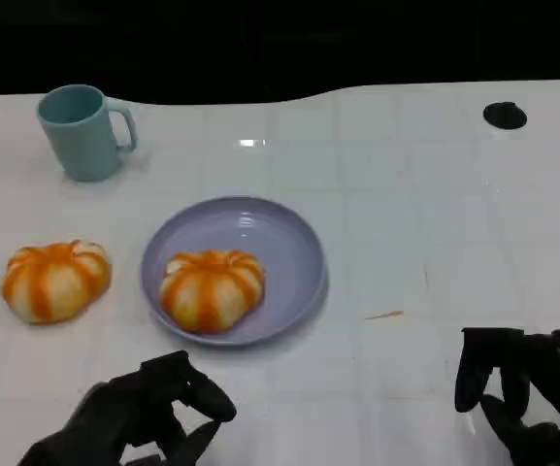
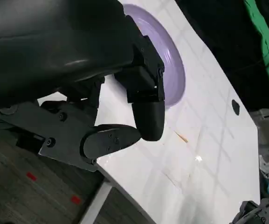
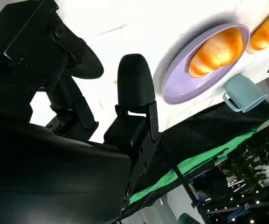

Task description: Grasp the bread from the table and place it into the plate.

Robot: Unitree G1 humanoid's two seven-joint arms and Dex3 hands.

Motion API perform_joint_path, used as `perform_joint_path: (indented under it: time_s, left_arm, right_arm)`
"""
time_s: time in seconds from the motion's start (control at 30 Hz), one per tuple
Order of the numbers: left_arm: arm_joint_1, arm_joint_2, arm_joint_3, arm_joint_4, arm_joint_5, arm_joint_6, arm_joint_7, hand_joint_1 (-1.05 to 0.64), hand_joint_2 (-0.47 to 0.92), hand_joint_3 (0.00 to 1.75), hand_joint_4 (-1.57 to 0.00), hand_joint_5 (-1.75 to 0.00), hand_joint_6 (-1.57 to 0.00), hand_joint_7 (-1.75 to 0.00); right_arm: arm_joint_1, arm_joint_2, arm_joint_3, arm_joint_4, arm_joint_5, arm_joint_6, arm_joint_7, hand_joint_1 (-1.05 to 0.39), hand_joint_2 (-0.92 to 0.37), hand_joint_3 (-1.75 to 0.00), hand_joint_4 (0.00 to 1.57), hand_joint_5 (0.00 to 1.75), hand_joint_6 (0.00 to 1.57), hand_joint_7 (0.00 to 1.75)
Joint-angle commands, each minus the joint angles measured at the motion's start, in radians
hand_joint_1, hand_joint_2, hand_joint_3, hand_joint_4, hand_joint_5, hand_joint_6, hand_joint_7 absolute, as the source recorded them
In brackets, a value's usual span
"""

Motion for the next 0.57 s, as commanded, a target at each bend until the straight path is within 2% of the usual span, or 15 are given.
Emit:
perform_joint_path:
  time_s: [0.03,0.57]
  left_arm:
    - [-0.005,0.014,0.011,-0.001,-0.005,-0.002,-0.009,-0.3,0.83,0.59,-0.62,-1.74,-0.65,-1.24]
    - [-0.01,0.015,0.006,0.004,0.0,0.002,-0.007,-0.28,0.84,0.56,-0.64,-1.75,-0.65,-1.25]
  right_arm:
    - [-0.012,-0.005,-0.002,-0.02,0.001,0.02,0.0,0.11,-0.17,-1.49,0.95,1.75,0.86,1.46]
    - [-0.025,-0.011,0.005,-0.01,-0.026,0.024,-0.005,0.1,-0.16,-1.48,0.95,1.75,0.88,1.42]
